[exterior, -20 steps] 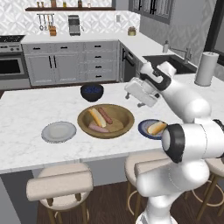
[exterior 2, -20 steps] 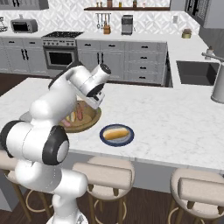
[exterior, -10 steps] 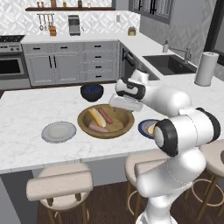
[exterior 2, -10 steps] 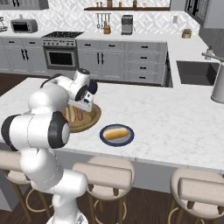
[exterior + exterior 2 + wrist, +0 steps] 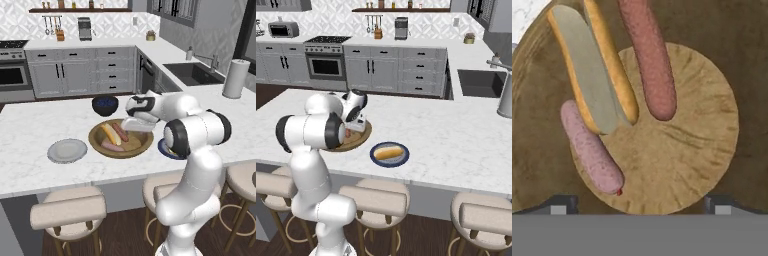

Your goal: Place one bun and one sausage from the bowl on each plate.

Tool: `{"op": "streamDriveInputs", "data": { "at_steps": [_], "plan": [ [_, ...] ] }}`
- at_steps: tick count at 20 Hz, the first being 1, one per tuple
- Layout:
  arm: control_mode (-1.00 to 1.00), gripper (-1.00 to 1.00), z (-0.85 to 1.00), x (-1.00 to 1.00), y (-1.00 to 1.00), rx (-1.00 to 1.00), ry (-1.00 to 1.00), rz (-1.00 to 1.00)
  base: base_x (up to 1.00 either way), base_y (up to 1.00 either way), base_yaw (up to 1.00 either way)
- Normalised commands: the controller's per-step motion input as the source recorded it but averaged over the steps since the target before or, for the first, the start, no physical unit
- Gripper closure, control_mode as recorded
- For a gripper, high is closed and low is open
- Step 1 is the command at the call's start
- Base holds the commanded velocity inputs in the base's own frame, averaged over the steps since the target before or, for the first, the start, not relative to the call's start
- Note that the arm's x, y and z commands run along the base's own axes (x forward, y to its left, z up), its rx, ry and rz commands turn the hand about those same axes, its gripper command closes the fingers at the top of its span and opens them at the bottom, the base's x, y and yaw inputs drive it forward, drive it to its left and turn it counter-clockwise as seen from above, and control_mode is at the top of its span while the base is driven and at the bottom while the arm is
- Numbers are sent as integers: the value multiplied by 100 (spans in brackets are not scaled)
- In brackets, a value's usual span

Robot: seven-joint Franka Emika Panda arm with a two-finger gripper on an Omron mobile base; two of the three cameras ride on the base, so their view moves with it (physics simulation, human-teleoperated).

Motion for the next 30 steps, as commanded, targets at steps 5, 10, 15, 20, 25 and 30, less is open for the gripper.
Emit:
{"op": "streamDriveInputs", "data": {
  "at_steps": [5,10,15,20,25,30],
  "plan": [
    [-100,-100,-27,50,17,0,-5,14,0,0,0],
    [-100,-100,-49,37,10,-1,-9,13,0,0,0],
    [-100,-100,-34,14,2,0,-11,9,0,0,0],
    [-100,-100,-43,2,28,-8,-13,4,0,0,0],
    [-100,-100,-91,-43,70,-28,-17,3,0,0,0],
    [-100,100,-100,-34,57,-21,11,1,0,0,0]
  ]
}}
